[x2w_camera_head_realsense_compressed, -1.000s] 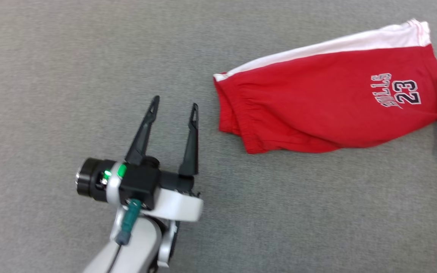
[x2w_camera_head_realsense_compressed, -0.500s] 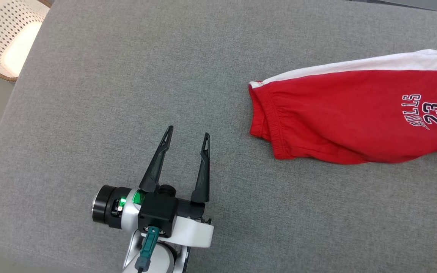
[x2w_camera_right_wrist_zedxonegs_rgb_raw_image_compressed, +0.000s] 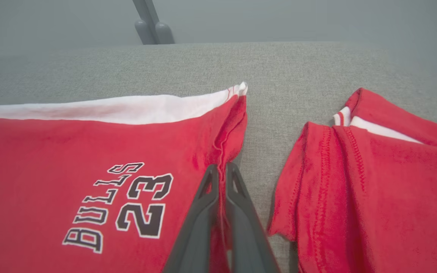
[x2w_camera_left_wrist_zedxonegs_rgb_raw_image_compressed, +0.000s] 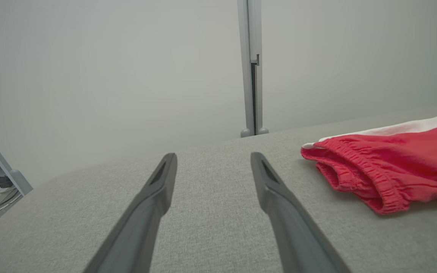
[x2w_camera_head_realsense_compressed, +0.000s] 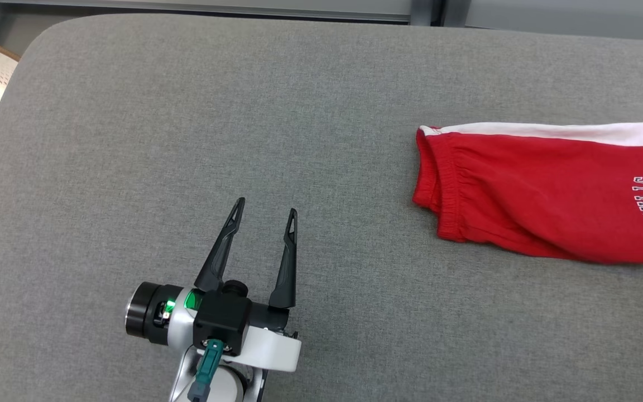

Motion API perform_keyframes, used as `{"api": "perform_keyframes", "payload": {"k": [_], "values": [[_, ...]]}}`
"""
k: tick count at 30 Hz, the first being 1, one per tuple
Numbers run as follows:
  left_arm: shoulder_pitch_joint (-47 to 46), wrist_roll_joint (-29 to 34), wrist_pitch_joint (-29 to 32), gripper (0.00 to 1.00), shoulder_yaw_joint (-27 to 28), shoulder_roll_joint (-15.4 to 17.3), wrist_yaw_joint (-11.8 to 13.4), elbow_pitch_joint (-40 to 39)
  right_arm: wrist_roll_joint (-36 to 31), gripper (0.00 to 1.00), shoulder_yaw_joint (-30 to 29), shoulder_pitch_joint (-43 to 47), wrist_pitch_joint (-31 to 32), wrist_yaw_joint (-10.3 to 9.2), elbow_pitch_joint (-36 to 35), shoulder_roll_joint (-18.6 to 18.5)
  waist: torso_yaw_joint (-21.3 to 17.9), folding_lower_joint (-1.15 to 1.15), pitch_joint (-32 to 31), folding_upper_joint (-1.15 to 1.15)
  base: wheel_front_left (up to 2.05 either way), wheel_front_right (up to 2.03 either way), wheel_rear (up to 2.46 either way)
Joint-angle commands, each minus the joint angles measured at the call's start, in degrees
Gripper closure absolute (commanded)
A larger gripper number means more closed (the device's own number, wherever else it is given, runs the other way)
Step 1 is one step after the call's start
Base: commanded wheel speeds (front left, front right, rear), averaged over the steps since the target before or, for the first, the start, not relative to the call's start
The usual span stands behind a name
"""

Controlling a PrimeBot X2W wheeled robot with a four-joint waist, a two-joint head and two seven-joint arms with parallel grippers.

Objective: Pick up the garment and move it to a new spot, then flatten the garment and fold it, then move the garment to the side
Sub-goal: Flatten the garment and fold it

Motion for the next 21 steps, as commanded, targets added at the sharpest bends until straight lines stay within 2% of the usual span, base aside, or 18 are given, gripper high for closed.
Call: {"api": "perform_keyframes", "payload": {"k": [1, 4, 11, 21], "values": [[1.0, 0.4, -0.2, 0.00, 0.5, 0.1, -0.3, 0.3, -1.1, 1.00, -0.2, -0.7, 0.0, -0.03, 0.5, -0.3, -0.6, 0.00, -0.6, 0.00, 0.00, 0.00, 0.00], [1.2, 0.5, -0.2, 0.00, 1.0, -0.1, -0.7, 0.6, -4.3, 1.00, -0.1, -2.9, 0.3, -0.03, 1.1, 0.0, -1.1, 0.00, -1.4, 0.00, 0.00, 0.00, 0.00], [2.3, 0.7, -0.2, 0.00, 1.5, -0.3, -1.9, 1.5, -12.4, 1.00, 0.9, -8.1, 3.0, -0.03, -0.9, 4.0, -1.7, 0.00, -3.4, 0.00, 0.00, 0.00, 0.00], [4.4, 0.7, -0.2, 0.00, 1.6, -1.2, -3.0, 1.9, -23.8, 1.00, 1.6, -11.6, 11.2, -0.03, -8.1, 13.4, -0.2, 0.00, -6.1, 0.00, 0.00, 0.00, 0.00]]}}
